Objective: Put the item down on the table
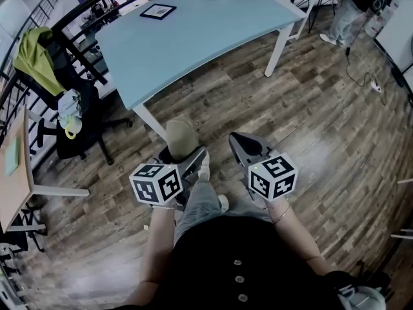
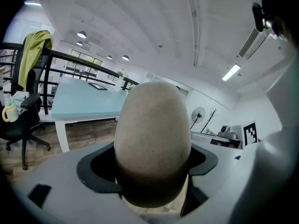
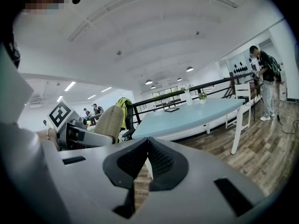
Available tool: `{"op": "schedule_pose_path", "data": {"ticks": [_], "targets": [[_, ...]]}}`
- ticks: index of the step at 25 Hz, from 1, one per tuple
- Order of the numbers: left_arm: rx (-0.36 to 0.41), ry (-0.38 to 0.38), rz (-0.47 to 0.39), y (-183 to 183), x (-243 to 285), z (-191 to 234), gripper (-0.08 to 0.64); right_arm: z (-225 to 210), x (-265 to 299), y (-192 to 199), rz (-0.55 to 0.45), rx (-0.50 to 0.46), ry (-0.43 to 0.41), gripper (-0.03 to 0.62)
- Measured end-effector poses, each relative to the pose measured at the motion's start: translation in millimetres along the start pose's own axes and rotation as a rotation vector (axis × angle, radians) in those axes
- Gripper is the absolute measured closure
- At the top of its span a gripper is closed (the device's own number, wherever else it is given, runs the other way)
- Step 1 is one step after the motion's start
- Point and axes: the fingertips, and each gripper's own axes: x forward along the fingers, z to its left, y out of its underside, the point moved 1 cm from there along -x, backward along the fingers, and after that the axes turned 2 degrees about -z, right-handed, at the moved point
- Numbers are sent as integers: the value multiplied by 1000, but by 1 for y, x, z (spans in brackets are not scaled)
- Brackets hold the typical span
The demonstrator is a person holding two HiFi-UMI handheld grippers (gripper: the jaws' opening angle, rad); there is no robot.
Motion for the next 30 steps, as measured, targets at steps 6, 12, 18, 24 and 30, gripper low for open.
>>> {"op": "schedule_pose_path", "data": {"ticks": [6, 12, 18, 24, 30], "targets": [[-3, 17, 25, -15, 32, 22, 141, -25, 27, -4, 13, 15, 33, 588], [2, 39, 26, -52, 74, 52, 143, -55, 75, -25, 9, 10, 58, 588], [7, 79, 39, -92, 117, 80, 141, -75, 127, -53, 19, -23, 69, 588], [20, 116, 55, -132, 152, 105, 141, -100, 170, -80, 18, -18, 106, 588], [36, 144, 62, -163, 185, 129, 141, -124, 204, -99, 7, -7, 141, 588]]}}
